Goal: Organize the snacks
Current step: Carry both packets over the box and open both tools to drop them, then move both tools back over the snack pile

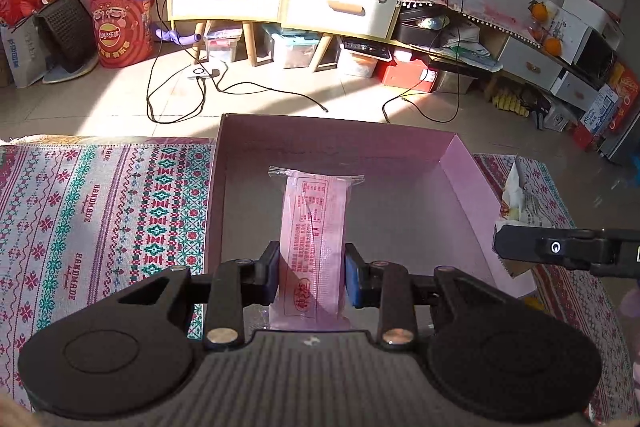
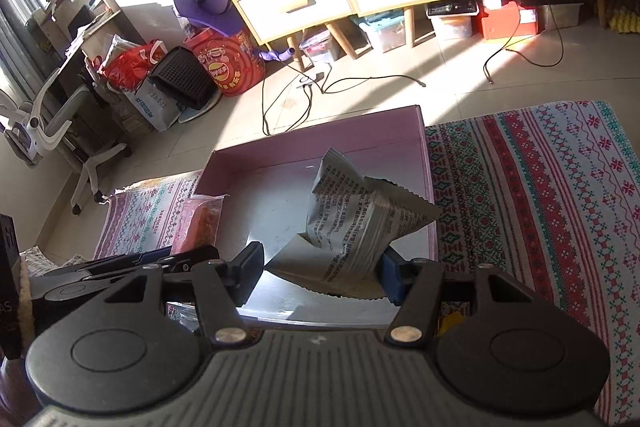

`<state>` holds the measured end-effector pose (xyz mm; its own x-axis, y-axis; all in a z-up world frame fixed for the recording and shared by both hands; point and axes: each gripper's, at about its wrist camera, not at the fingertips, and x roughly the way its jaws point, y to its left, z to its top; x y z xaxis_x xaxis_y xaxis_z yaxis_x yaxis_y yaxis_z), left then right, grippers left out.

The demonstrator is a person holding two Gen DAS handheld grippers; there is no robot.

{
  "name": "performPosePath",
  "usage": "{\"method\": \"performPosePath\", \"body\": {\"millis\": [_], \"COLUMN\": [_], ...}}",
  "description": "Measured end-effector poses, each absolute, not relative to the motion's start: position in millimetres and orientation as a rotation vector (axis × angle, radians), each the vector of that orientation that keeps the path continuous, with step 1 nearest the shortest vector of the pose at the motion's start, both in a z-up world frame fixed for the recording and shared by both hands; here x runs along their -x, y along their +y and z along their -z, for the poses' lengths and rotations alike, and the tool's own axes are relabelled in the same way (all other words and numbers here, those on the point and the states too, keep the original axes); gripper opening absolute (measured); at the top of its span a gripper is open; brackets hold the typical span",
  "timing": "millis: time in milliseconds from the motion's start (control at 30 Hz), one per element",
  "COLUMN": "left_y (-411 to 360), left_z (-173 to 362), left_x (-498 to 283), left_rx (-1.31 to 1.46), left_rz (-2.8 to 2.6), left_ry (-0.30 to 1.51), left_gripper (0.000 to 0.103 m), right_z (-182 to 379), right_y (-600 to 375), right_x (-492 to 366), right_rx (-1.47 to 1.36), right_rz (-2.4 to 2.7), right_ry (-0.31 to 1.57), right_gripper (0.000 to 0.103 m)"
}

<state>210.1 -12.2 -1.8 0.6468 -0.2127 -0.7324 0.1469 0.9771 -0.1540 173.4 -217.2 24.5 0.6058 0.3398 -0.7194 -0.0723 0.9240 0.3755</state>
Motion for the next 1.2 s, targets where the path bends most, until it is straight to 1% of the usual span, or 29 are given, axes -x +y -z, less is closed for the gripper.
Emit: {"method": "performPosePath", "body": {"millis": [200, 233, 267, 300, 333, 467, 600, 767, 833, 933, 1033, 1200], "left_y": [-13, -14, -14, -15, -16, -20, -23, -21, -18, -14, -9, -2], "left_z": [8, 8, 8, 8, 7, 5, -1, -14, -21, -29, -33, -25], "left_x": [-212, -210, -209, -209, -208, -196, -182, -164, -157, -146, -135, -110], "left_rx": [0.034, 0.028, 0.019, 0.01, -0.005, -0.057, -0.074, -0.08, -0.075, -0.072, -0.062, -0.078], "left_rz": [0.185, 0.191, 0.193, 0.186, 0.175, 0.176, 0.179, 0.196, 0.202, 0.21, 0.219, 0.232], "left_ry": [0.832, 0.822, 0.827, 0.831, 0.826, 0.824, 0.818, 0.812, 0.819, 0.824, 0.833, 0.857], "left_gripper": [0.038, 0.043, 0.05, 0.065, 0.074, 0.079, 0.09, 0.094, 0.099, 0.103, 0.103, 0.103], "right_z": [-19, -20, -21, -23, -24, -29, -35, -42, -45, -47, -49, -42], "right_y": [-215, -214, -213, -211, -211, -210, -209, -207, -206, -205, -203, -199], "right_x": [-174, -172, -171, -170, -168, -163, -154, -139, -133, -123, -116, -98], "right_rx": [-0.323, -0.313, -0.301, -0.288, -0.28, -0.258, -0.224, -0.19, -0.181, -0.16, -0.117, -0.068], "right_rz": [-0.251, -0.249, -0.245, -0.233, -0.229, -0.224, -0.212, -0.206, -0.208, -0.226, -0.236, -0.272], "right_ry": [0.884, 0.877, 0.869, 0.861, 0.852, 0.845, 0.832, 0.814, 0.813, 0.805, 0.784, 0.79], "right_gripper": [0.058, 0.06, 0.066, 0.078, 0.083, 0.082, 0.085, 0.091, 0.092, 0.096, 0.099, 0.099]}}
